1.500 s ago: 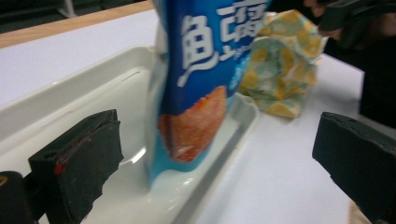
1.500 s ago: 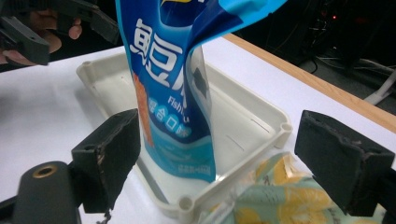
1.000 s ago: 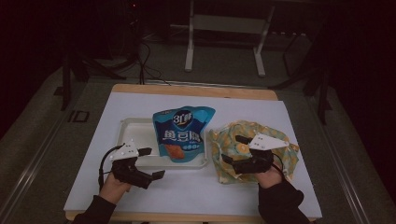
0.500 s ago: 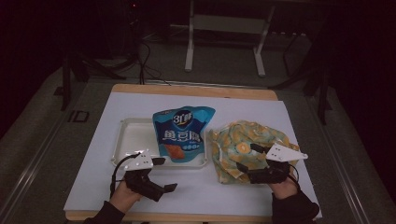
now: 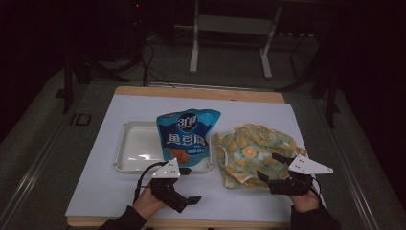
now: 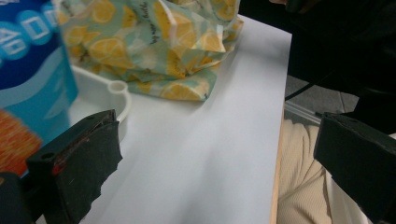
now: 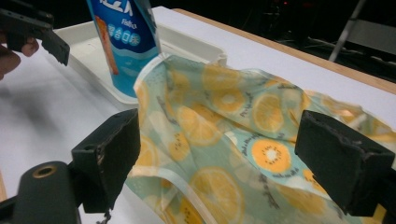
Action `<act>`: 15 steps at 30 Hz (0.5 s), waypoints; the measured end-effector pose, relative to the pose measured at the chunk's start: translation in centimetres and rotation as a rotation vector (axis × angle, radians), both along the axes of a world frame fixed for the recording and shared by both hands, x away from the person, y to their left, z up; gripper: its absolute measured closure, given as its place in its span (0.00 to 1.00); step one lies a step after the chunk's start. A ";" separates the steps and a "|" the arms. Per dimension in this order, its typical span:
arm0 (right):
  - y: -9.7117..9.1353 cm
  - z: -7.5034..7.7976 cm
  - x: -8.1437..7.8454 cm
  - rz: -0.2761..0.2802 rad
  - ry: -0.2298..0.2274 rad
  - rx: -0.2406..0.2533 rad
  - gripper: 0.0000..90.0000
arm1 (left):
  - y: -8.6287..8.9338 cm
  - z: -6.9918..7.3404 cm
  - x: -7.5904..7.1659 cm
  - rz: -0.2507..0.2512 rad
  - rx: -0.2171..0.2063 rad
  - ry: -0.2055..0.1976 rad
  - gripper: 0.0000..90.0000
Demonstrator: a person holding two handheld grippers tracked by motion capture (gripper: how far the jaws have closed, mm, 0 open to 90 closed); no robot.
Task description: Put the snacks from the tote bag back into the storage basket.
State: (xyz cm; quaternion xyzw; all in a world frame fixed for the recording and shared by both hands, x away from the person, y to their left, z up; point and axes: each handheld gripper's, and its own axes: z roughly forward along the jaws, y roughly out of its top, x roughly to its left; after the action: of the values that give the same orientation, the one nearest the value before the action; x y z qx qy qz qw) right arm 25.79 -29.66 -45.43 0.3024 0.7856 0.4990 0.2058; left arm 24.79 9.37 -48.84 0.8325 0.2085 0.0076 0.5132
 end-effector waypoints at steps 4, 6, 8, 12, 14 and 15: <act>-0.6 -0.2 -0.1 -0.020 -0.001 0.000 0.16 | -0.8 -0.1 0.2 -0.009 -0.004 -0.004 0.01; -1.3 -0.3 -0.4 -0.039 -0.005 0.001 0.16 | -1.3 -0.1 0.3 -0.015 -0.008 -0.010 0.01; -1.8 -0.4 -0.6 -0.052 -0.003 0.007 0.16 | -1.7 -0.1 0.4 -0.017 -0.009 -0.021 0.01; -2.3 -0.6 -0.8 -0.066 -0.003 0.010 0.16 | -1.9 -0.1 0.6 0.000 -0.016 -0.037 0.01; -3.1 -0.7 -1.2 -0.099 0.000 0.024 0.16 | -2.0 -0.2 0.7 0.001 -0.018 -0.044 0.01; -3.3 -0.8 -1.3 -0.104 -0.002 0.027 0.16 | -2.1 -0.2 0.7 0.008 -0.017 -0.049 0.01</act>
State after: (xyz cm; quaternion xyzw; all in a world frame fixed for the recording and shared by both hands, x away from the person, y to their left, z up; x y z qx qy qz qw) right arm 24.51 -32.93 -46.19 0.3449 0.7619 0.4985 0.2283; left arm 25.46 7.30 -49.08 0.8268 0.1992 0.0280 0.5252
